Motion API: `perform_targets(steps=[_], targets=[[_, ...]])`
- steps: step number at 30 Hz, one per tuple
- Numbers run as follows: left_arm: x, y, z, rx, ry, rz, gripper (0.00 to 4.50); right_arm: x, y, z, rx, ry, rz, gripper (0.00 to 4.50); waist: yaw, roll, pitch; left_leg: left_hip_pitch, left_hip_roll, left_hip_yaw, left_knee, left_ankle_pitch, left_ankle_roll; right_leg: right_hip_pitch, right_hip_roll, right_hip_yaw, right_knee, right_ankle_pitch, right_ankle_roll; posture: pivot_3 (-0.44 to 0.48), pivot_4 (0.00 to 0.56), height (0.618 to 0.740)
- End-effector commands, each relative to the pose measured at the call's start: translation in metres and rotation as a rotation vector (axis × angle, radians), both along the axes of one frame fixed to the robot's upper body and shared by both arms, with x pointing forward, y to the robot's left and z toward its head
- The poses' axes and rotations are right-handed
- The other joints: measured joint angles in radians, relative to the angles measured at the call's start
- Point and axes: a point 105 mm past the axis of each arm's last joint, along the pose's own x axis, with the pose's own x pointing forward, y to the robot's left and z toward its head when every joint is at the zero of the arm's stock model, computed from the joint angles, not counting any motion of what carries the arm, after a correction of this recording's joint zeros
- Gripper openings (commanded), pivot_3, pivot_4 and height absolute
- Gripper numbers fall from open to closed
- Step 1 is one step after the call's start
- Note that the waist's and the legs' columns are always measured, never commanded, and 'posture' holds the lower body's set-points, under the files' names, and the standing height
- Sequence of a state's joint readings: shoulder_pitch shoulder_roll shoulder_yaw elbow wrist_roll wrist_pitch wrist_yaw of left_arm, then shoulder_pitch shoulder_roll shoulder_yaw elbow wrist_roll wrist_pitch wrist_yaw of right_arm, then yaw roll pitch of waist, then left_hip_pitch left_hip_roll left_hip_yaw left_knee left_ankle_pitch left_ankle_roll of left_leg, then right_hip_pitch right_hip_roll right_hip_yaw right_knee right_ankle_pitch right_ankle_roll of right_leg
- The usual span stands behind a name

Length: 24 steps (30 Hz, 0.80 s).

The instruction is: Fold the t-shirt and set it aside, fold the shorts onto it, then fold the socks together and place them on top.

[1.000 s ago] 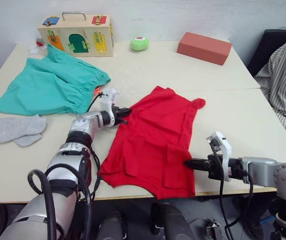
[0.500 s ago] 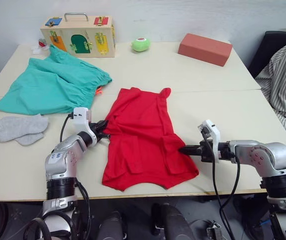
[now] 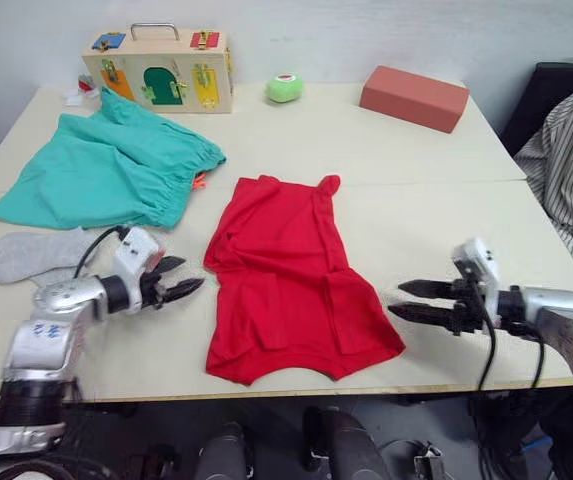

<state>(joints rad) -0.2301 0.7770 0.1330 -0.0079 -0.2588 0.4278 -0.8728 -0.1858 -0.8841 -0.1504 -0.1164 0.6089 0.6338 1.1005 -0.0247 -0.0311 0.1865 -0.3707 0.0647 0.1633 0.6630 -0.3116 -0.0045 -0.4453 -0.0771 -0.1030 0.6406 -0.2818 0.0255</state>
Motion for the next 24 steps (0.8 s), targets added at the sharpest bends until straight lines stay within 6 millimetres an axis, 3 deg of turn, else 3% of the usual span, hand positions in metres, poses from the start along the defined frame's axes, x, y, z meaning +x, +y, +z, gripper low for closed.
perform_targets(steps=[1, 5, 9, 17, 24], targets=[[-0.017, -0.001, 0.004, 0.222, -0.132, -0.226, 4.45, -0.005, -0.021, 0.002, -0.300, -0.360, 0.166, 4.50, 0.000, 0.000, 0.000, 0.000, 0.000, 0.000, 0.000, 0.000, 0.000, 0.000, 0.000, 0.000, 0.000, 0.000, 0.000, 0.000, 0.150, 0.740], [-0.029, -0.001, -0.006, 0.402, -0.245, -0.460, 4.48, -0.002, -0.028, -0.015, -0.534, -0.648, 0.346, 4.50, -0.002, 0.001, 0.000, 0.001, 0.000, 0.001, 0.000, -0.001, 0.001, 0.001, 0.000, 0.000, -0.001, 0.000, 0.000, 0.000, 0.150, 0.740], [-0.030, -0.014, -0.015, 0.462, -0.353, -0.632, 4.48, -0.002, -0.021, -0.033, -0.618, -0.800, 0.497, 4.50, -0.003, 0.004, 0.001, 0.003, 0.000, 0.004, 0.000, -0.001, 0.000, 0.001, 0.000, 0.002, 0.001, 0.000, 0.000, 0.000, 0.150, 0.740], [-0.054, -0.052, -0.025, 0.386, -0.396, -0.969, 4.48, -0.015, 0.021, -0.043, -0.542, -1.008, 0.719, 4.50, -0.005, 0.004, 0.000, 0.009, 0.001, 0.009, 0.001, -0.001, 0.000, 0.002, 0.002, 0.006, 0.003, 0.000, 0.000, 0.000, 0.150, 0.740], [-0.068, -0.069, -0.029, 0.327, -0.433, -1.072, 4.48, -0.018, 0.033, -0.051, -0.505, -1.009, 0.770, 4.50, -0.005, 0.004, 0.000, 0.016, 0.002, 0.011, 0.000, -0.001, 0.000, 0.008, 0.003, 0.010, 0.003, -0.001, -0.001, 0.000, 0.150, 0.740]])
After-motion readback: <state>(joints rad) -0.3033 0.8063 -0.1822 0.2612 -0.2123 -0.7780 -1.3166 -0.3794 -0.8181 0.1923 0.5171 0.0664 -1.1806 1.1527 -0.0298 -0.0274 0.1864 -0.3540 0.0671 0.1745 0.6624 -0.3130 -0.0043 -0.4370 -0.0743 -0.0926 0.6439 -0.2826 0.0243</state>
